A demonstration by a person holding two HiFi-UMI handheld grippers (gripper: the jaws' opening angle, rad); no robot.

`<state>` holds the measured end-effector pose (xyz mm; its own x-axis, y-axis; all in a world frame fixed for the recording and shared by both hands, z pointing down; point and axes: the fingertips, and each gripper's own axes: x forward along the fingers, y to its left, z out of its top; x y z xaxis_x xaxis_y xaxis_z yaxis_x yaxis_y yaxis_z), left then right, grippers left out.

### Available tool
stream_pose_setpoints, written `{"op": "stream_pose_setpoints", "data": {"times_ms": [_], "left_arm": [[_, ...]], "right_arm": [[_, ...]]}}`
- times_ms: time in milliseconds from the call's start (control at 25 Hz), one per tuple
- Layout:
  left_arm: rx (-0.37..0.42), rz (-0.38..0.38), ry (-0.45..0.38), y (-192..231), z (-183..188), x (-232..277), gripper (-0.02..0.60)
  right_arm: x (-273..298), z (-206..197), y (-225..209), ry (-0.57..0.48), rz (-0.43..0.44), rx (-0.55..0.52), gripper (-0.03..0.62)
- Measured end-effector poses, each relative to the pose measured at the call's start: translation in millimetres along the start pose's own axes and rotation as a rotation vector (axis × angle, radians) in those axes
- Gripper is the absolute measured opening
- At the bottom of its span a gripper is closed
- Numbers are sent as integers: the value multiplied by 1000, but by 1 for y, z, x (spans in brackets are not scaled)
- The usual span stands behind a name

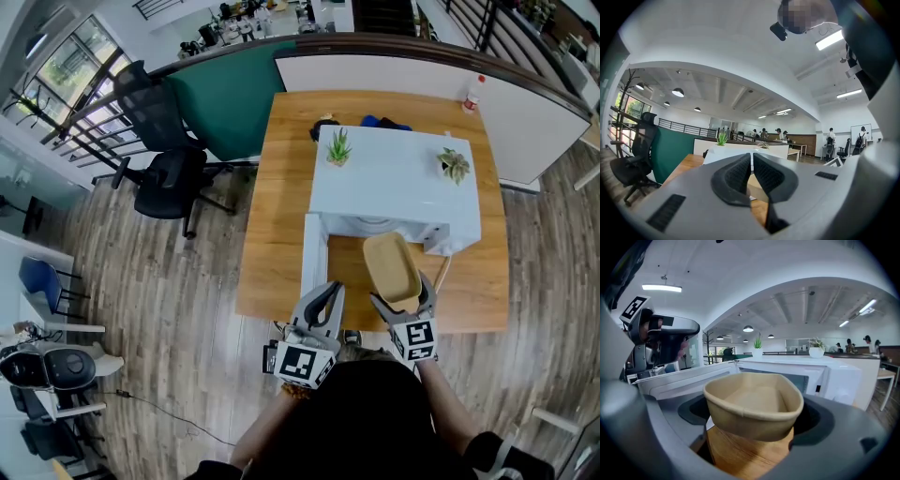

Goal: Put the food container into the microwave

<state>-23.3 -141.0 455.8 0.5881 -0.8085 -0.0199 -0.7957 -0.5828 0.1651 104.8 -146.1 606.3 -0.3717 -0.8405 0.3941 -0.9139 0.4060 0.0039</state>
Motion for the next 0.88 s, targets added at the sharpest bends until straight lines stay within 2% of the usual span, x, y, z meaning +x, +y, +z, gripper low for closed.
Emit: {"op": "stream_pose_setpoints", "data": {"times_ms": [480, 880], "left_arm": [[-6, -2, 8, -2, -3, 0, 35], [-6, -14, 9, -6, -5, 2, 35]], "right_arm": [[2, -1, 0, -28, 1, 8, 531], [2, -5, -3, -5, -10, 7, 531]]}}
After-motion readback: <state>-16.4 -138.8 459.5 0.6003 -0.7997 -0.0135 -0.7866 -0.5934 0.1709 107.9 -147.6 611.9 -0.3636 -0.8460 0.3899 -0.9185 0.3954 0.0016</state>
